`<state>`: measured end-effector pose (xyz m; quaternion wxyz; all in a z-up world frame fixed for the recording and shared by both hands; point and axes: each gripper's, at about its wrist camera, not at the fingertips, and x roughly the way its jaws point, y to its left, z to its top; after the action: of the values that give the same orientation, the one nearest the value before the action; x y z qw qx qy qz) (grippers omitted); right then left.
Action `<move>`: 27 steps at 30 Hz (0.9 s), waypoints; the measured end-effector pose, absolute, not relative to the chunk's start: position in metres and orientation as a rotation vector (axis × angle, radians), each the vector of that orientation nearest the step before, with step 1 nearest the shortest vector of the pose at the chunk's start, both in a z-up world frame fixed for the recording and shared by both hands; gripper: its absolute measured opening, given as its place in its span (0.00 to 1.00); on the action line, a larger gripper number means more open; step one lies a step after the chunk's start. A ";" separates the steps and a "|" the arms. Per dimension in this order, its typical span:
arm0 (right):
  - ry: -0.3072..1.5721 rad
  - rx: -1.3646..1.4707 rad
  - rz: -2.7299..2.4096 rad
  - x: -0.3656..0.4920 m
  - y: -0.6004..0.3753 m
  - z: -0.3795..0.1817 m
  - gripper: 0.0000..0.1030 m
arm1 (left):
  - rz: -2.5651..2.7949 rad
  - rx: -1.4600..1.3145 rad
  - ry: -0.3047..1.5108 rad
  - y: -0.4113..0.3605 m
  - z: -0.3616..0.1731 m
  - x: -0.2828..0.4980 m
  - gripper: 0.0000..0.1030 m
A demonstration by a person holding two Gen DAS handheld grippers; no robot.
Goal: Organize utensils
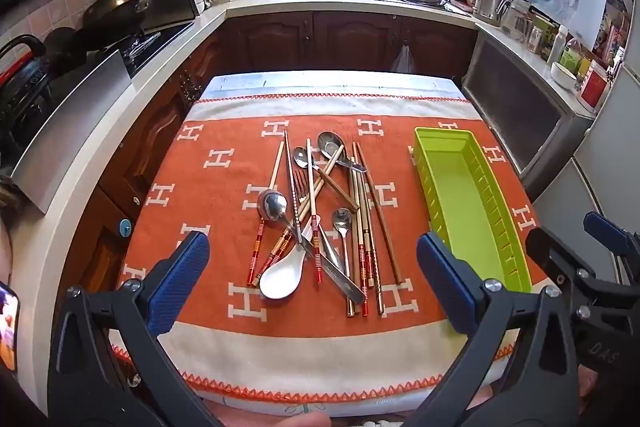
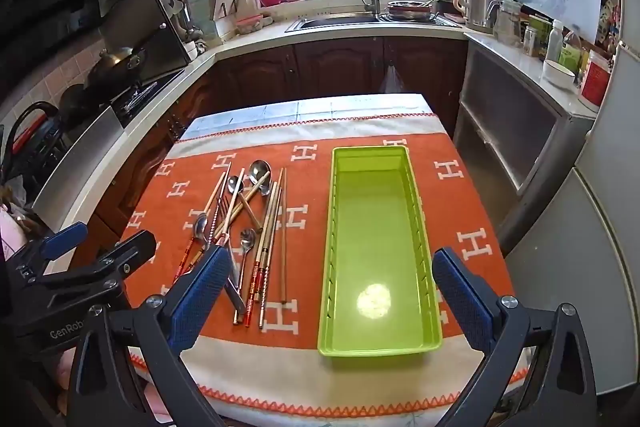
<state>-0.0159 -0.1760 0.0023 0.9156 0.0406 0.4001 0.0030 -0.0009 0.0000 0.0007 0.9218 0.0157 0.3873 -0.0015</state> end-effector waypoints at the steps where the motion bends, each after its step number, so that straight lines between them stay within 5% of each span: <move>1: 0.817 0.076 0.003 -0.016 -0.176 0.003 0.99 | -0.003 0.030 0.794 0.000 0.001 -0.002 1.00; 27: 0.843 0.105 -0.060 -0.016 -0.184 -0.004 0.99 | -0.056 -0.007 0.873 -0.005 -0.006 0.009 0.97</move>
<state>-0.0155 -0.1841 -0.0037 0.9108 0.0507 0.4087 -0.0289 0.0088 -0.0052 -0.0064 0.9058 -0.0033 0.4228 -0.0272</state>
